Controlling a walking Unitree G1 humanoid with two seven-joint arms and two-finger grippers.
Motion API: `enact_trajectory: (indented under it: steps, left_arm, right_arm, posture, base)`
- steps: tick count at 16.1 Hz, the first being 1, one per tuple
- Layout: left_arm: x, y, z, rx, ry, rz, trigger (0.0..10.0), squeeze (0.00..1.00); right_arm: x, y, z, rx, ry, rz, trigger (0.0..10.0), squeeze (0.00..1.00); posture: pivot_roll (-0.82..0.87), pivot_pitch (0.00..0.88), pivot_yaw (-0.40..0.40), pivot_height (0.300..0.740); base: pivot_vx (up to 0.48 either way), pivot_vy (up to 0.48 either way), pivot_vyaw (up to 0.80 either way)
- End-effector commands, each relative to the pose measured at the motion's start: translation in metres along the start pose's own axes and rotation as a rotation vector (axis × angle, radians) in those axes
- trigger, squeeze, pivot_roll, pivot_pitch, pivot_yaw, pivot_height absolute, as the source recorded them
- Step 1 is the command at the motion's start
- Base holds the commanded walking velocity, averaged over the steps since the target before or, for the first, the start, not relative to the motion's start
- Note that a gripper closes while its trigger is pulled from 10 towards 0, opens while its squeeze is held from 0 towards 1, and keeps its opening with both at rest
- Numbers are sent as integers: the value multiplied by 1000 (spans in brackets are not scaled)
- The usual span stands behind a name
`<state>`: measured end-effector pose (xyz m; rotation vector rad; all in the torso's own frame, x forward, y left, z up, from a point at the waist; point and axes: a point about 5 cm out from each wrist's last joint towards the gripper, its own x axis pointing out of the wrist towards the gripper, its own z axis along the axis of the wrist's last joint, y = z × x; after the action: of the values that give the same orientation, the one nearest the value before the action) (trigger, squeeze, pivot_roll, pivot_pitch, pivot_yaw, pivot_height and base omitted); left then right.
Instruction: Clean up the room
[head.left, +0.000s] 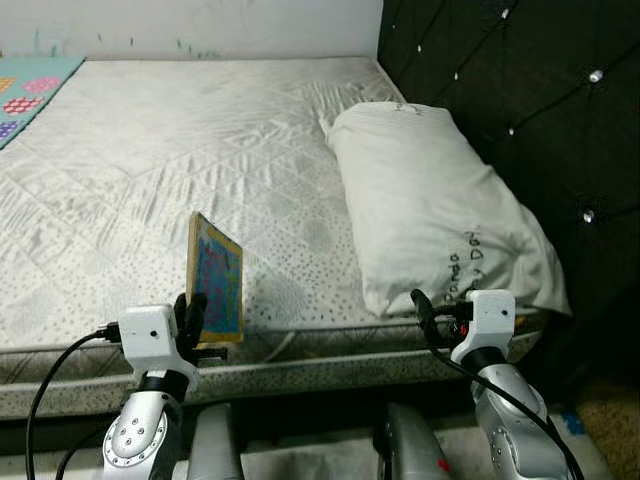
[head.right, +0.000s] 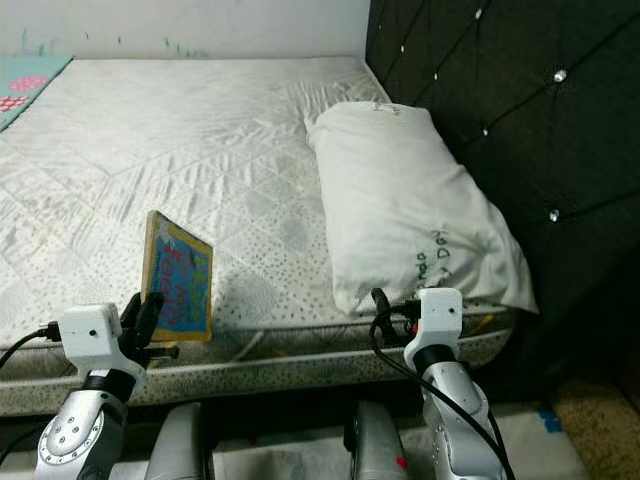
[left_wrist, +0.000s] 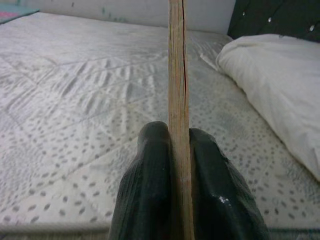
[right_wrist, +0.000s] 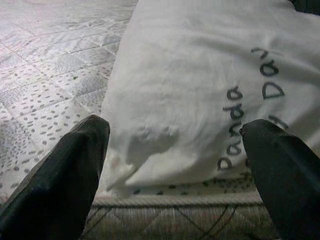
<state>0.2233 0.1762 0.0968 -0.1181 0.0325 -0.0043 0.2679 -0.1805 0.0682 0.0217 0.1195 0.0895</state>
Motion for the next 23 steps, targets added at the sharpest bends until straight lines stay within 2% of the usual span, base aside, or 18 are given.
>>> enact_trajectory:
  steps: [1,4,11,15,20,23]
  left_arm:
    - [5,-3,18,2,-75,-15,10000,0]
    - [8,-6,25,-1,-95,-21,10000,0]
    - [8,-6,22,2,-79,-21,10000,0]
    - [9,-5,20,8,-70,-7,10000,0]
    - [10,-3,22,18,-85,-2,10000,0]
    - [10,-4,23,16,-88,-9,10000,0]
  right_arm:
    - [1,0,1,-11,-7,8,10000,0]
    - [2,0,1,-12,-6,10,10000,0]
    - [3,1,0,-14,-5,10,10000,0]
    - [5,3,0,-46,-15,30,10000,0]
    - [7,4,0,-47,-19,35,10000,0]
    - [8,4,0,-40,-19,32,10000,0]
  posture:
    - [-81,0,-27,559]
    - [-80,0,-27,559]
    - [-77,0,-24,559]
    - [-73,0,-25,559]
    - [-70,0,-26,559]
    - [-70,0,-26,559]
  base:
    - [266,0,0]
    - [269,0,0]
    - [269,0,0]
    - [0,0,0]
    - [0,0,563]
    - [288,0,192]
